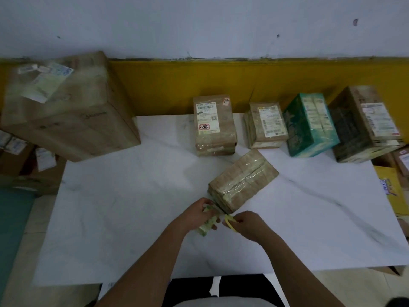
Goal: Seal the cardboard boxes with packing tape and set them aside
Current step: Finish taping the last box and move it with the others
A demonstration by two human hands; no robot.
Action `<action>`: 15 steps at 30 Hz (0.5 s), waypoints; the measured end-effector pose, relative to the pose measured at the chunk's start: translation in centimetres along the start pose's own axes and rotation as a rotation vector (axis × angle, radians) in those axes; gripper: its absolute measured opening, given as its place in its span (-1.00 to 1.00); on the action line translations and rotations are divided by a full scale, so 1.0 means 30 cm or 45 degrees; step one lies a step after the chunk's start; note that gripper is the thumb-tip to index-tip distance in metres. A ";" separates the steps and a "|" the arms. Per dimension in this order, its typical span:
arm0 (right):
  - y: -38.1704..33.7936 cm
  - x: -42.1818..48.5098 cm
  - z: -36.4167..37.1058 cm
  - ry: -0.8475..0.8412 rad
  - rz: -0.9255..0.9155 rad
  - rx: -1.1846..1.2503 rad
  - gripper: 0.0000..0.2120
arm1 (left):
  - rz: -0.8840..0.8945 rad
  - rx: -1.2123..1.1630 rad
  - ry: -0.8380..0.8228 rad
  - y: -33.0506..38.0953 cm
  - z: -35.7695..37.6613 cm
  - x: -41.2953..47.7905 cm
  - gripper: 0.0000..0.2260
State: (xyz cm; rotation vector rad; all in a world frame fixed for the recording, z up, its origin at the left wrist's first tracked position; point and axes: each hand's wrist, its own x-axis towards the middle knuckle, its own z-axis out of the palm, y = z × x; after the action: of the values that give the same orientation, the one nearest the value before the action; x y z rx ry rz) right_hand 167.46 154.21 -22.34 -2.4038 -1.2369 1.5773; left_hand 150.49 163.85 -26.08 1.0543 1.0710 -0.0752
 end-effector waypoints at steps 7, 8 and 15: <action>0.066 -0.039 0.041 0.109 -0.047 -0.132 -0.77 | -0.172 -0.067 0.054 0.018 -0.028 -0.037 -0.92; 0.075 -0.036 0.061 0.058 -0.044 -0.230 -0.78 | -0.170 -0.097 0.092 0.010 -0.041 -0.047 -0.93; 0.070 0.014 0.172 0.259 -0.011 -0.442 -0.79 | -0.104 -0.350 0.197 -0.055 -0.082 -0.168 -0.85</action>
State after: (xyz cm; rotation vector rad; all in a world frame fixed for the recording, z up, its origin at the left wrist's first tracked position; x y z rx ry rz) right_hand 164.78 151.01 -26.06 -2.6678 -1.5846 1.1559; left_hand 145.32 162.66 -23.60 0.7772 1.2260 0.0874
